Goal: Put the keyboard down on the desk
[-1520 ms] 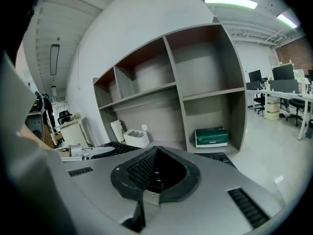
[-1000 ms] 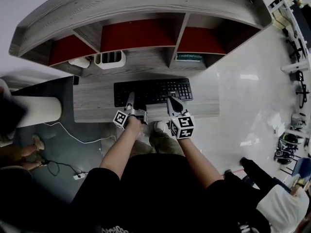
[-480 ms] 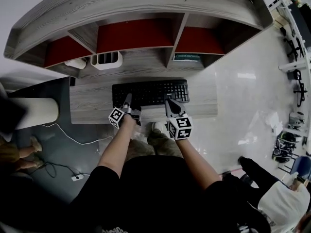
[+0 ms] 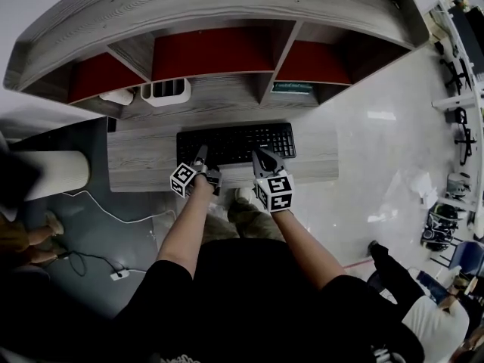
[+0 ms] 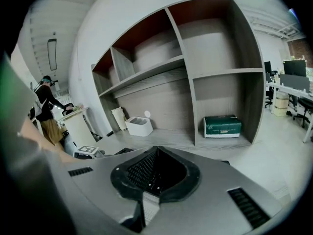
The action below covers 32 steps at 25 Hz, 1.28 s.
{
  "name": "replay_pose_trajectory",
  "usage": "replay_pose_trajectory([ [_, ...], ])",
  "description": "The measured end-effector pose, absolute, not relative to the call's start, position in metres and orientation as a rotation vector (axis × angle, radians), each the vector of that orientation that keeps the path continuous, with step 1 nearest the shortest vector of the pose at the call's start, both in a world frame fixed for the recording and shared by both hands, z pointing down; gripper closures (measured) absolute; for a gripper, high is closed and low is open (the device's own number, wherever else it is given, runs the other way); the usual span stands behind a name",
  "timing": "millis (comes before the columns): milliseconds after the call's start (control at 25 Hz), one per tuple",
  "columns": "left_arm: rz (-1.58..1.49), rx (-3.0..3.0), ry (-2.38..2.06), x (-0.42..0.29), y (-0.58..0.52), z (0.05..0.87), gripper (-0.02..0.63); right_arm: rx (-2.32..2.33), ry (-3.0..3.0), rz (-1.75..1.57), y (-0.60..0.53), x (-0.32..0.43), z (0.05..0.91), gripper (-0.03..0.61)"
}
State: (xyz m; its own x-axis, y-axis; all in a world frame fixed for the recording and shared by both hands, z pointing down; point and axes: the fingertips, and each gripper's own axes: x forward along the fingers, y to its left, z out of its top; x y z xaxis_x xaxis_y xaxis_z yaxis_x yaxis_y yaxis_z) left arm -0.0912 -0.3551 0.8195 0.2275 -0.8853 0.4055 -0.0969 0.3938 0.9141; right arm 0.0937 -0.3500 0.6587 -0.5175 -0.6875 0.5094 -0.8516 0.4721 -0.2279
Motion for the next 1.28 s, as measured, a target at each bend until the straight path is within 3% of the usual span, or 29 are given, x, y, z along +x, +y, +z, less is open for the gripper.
replay_pose_trajectory([
  [720, -0.285, 1.007, -1.112, -0.063, -0.333, 0.822, 0.33, 1.243, -2.403, 0.684, -0.339, 0.073, 0.654, 0.565],
  [1280, -0.162, 1.117, -1.03, -0.052, -0.297, 0.821, 0.302, 1.303, -2.396, 0.656, -0.315, 0.094, 0.645, 0.565],
])
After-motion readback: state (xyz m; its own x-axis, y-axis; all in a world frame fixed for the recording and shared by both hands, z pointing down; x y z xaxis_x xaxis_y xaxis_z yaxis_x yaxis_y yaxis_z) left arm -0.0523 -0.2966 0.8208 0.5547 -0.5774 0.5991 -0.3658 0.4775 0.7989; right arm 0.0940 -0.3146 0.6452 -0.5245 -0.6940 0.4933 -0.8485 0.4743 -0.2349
